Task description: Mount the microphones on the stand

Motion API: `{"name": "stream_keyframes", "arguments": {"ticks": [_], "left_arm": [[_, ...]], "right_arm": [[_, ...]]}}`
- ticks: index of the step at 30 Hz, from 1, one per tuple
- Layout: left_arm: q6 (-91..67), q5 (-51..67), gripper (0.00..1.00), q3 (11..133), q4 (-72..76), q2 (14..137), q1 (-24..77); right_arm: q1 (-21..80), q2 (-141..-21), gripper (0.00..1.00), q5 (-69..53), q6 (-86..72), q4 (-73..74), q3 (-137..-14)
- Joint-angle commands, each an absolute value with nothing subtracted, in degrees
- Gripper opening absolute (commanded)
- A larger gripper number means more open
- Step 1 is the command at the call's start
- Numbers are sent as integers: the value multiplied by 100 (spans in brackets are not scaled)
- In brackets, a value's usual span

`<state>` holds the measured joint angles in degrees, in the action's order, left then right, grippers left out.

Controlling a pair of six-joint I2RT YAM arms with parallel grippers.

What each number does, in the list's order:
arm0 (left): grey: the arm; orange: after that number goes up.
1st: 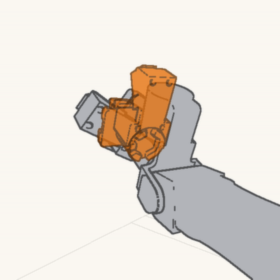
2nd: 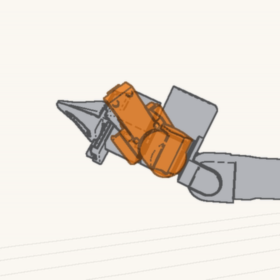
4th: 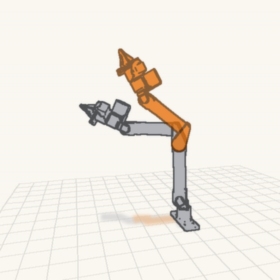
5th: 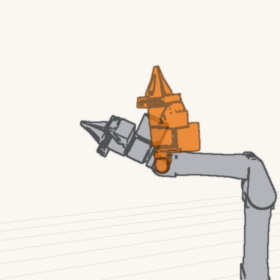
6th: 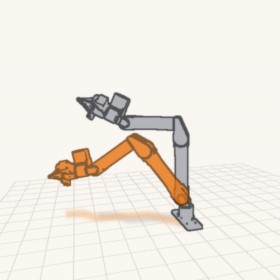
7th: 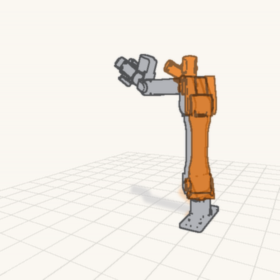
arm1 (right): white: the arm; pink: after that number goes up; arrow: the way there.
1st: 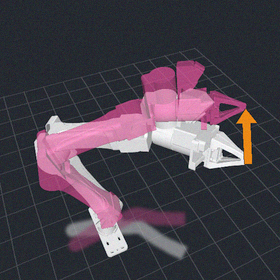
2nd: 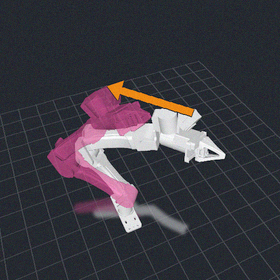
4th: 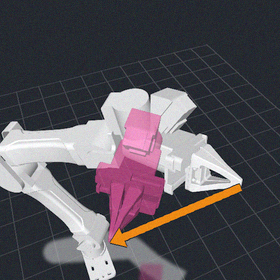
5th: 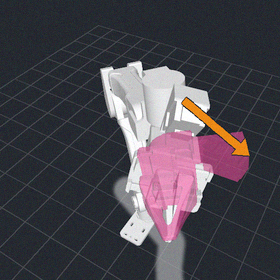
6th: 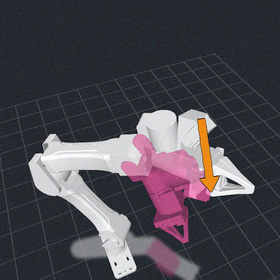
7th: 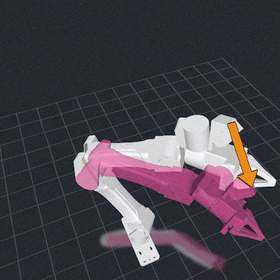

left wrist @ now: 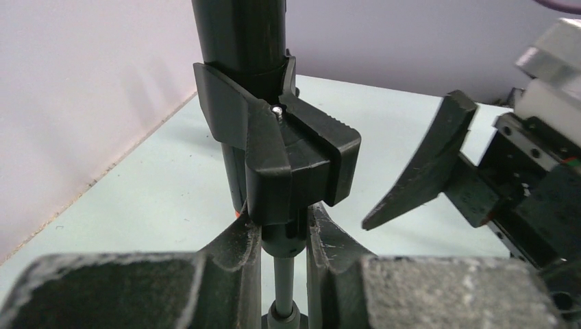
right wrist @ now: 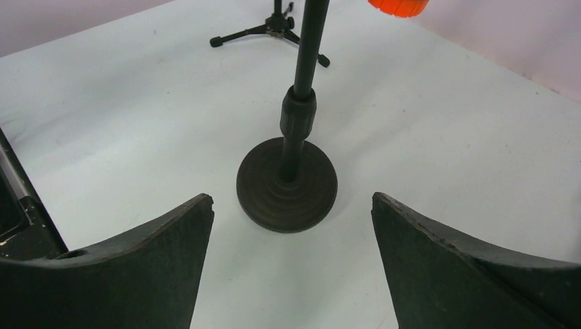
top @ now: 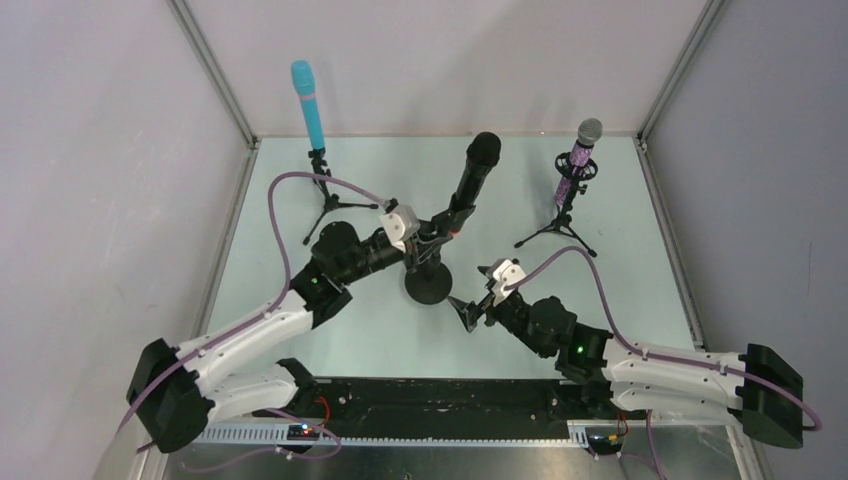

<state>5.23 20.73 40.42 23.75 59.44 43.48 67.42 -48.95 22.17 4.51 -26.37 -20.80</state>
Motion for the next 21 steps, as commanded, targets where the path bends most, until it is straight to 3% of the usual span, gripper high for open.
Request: {"name": "stream_keyframes", "arguments": {"ticks": [1, 21], "left_arm": [[392, 2253, 0, 4640, 4087, 6243, 4131], [-703, 2654, 0, 5790, 6031, 8551, 3315]], "right_arm": [[6606, -4524, 90, 2262, 334, -2427, -1937], [6258, -3517, 91, 2426, 87, -2659, -970]]}}
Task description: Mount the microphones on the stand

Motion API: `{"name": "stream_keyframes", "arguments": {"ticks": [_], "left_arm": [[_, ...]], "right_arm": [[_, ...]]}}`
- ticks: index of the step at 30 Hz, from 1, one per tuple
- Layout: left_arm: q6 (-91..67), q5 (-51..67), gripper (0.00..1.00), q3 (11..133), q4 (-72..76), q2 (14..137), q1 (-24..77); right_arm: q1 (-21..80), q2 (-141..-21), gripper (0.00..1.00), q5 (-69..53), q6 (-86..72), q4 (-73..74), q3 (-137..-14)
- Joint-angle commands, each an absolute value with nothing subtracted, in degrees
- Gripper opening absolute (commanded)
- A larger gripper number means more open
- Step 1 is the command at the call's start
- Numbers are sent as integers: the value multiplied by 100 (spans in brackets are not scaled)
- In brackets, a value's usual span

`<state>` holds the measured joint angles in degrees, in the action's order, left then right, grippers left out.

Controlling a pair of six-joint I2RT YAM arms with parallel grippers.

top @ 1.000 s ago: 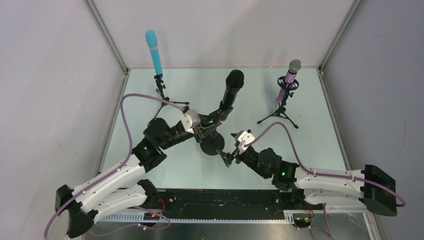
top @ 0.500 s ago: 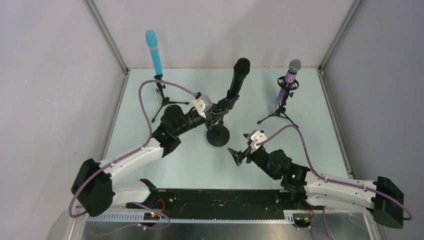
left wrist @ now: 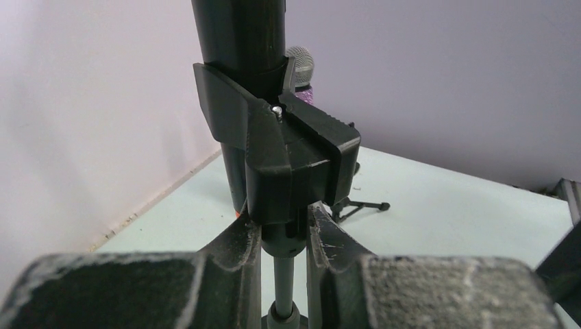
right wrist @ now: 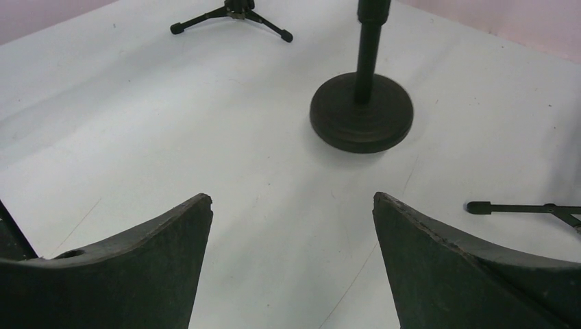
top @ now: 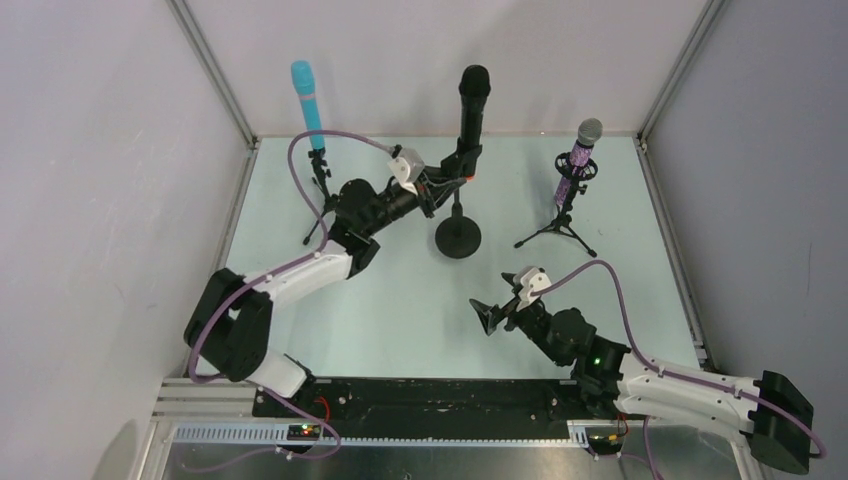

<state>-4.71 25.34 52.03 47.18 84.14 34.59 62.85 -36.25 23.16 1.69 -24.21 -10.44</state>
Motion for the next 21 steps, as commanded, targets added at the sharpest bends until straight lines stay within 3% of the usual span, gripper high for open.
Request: {"name": "stream_keyframes", "arguments": {"ticks": [1, 21], "left_arm": [[-734, 2663, 0, 5871, 6052, 8668, 3272], [-718, 2481, 0, 6625, 6160, 10091, 3022]], "right_arm": [[6253, -3498, 91, 2426, 87, -2673, -959], [6244, -4117, 94, 2318, 157, -2752, -1158]]}}
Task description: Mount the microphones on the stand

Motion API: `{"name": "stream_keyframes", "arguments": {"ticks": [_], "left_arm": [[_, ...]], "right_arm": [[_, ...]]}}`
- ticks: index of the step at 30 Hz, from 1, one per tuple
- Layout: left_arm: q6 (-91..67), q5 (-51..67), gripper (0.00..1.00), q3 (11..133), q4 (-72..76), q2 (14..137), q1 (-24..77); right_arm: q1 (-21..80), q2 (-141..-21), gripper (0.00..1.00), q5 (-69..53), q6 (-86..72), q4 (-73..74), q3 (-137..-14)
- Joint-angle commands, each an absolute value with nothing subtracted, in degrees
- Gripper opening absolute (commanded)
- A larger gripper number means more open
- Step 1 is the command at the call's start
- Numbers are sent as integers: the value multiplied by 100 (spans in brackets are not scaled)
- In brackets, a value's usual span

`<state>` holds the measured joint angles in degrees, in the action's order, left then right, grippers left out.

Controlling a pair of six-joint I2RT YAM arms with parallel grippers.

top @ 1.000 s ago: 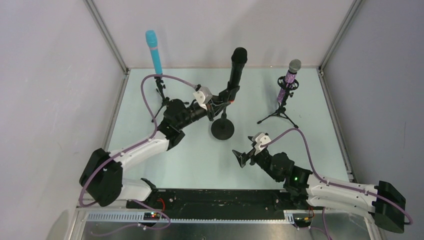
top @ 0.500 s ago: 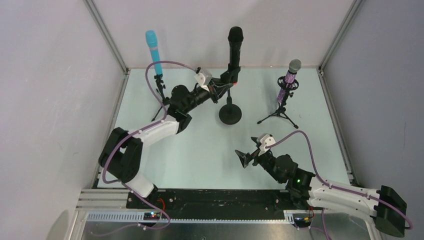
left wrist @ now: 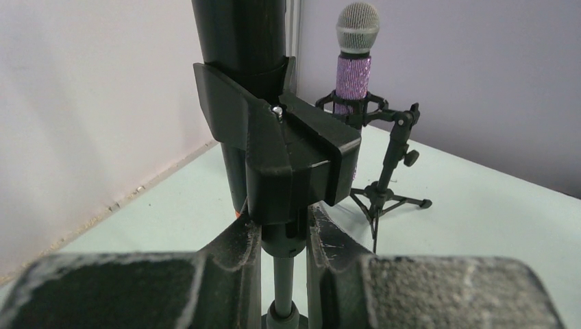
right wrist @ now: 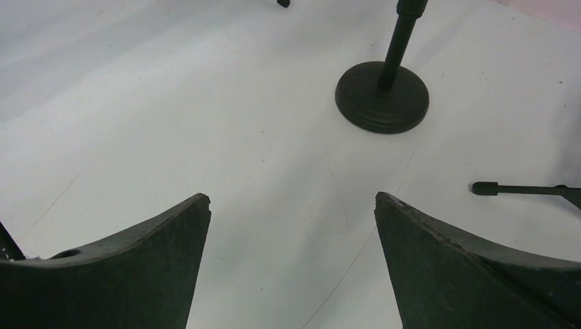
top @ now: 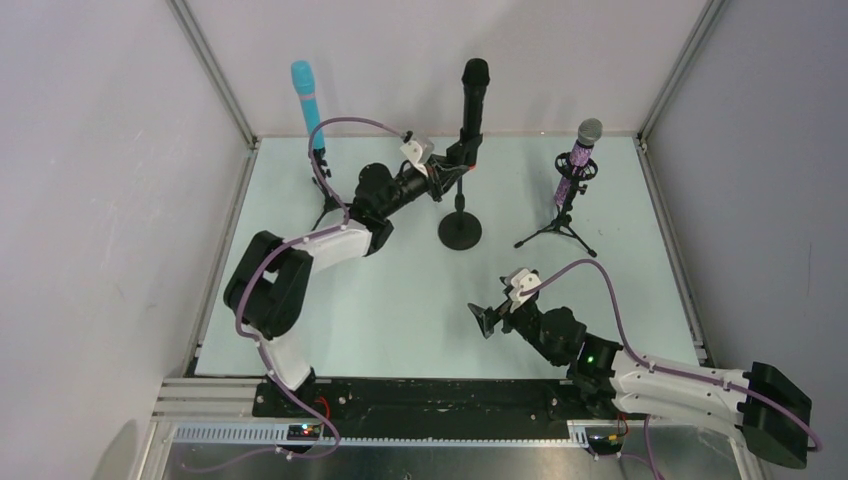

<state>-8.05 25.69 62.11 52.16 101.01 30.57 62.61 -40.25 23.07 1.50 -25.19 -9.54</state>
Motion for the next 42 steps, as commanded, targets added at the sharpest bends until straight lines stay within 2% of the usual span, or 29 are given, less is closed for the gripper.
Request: {"name": "stream_keyframes", "arguments": {"ticks": [1, 14, 15, 16, 22, 24, 31, 37, 42], "left_arm": [[-720, 2472, 0, 6637, 6161, 10156, 3005], [-825, 2515, 0, 6469, 6437, 10318, 2997], [-826, 2514, 2, 6447, 6474, 10314, 2997], [-824, 2496, 5, 6402, 6536, 10291, 2997], [-837, 2511, 44, 6268, 6725, 10262, 2988], [-829, 2558, 51, 6252, 6745, 10258, 2984], [-800, 2658, 68, 6196, 6759, 10257, 2964], [-793, 2617, 88, 6098, 6801, 10234, 2953], [-791, 2544, 99, 5962, 6899, 10173, 2953]], "right_arm": [[6246, -4133, 95, 2319, 162, -2745, -1168], [6244, -4204, 96, 2318, 158, -2733, -1200], [6241, -4217, 96, 2326, 154, -2733, -1205], [6245, -4227, 96, 2328, 152, -2736, -1209], [6248, -4477, 97, 2317, 173, -2667, -1359], [6248, -4523, 97, 2292, 188, -2656, -1396], [6249, -4405, 98, 2279, 141, -2643, -1345], [6240, -4396, 98, 2276, 141, -2654, -1333], [6240, -4395, 98, 2268, 141, -2649, -1337]]}}
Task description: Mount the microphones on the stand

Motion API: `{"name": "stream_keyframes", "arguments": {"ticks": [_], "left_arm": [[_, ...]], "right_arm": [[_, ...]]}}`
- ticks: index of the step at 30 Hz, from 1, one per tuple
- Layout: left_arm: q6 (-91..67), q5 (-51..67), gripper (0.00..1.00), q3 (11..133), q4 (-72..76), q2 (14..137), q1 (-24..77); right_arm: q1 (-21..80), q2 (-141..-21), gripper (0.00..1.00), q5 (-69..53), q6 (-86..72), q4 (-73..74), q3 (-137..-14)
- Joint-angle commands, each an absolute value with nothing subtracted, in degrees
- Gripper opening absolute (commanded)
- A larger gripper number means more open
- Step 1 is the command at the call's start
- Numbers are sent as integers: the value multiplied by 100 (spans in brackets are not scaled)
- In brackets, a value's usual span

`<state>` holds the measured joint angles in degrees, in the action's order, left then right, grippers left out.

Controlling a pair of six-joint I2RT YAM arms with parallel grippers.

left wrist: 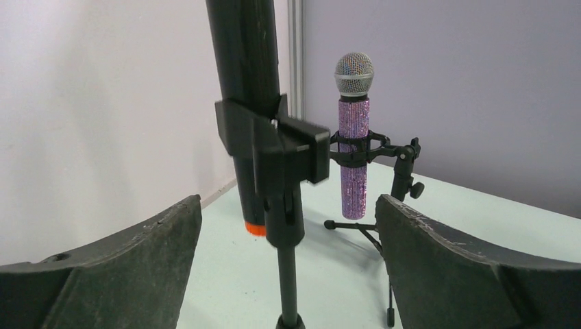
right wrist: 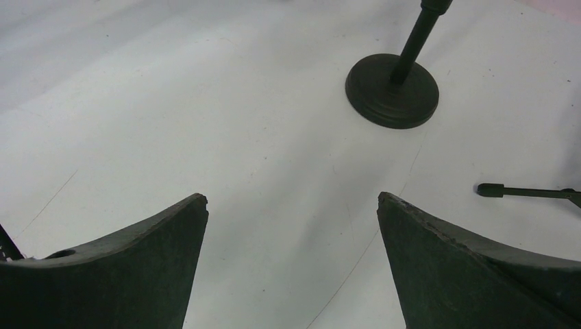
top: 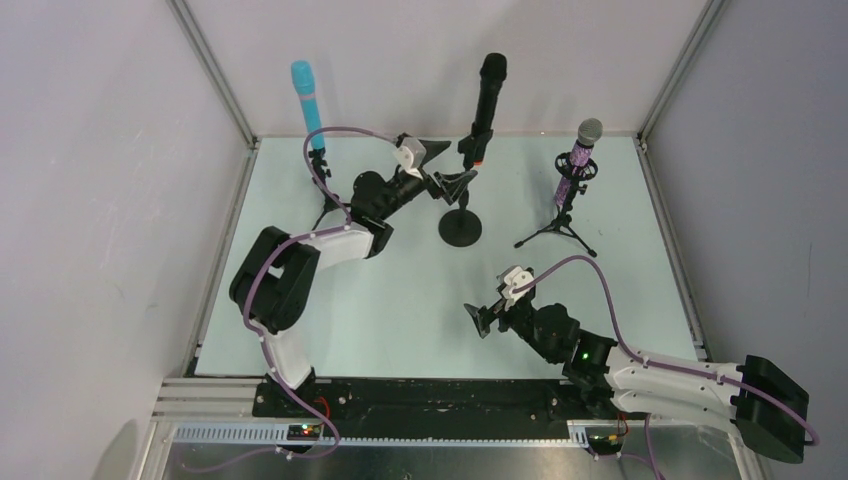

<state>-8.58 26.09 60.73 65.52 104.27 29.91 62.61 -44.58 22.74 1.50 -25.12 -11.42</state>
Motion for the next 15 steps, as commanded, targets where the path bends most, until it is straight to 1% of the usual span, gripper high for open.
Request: {"name": "stream_keyframes", "arguments": {"ticks": [1, 15], "left_arm": [[-791, 2533, 99, 5938, 6970, 10171, 2953], [-1295, 2225, 100, 5457, 7462, 10074, 2890]], "right_arm": [[6240, -4395, 98, 2263, 141, -2652, -1336], [6215, -4318, 99, 2154, 137, -2641, -1314]]}}
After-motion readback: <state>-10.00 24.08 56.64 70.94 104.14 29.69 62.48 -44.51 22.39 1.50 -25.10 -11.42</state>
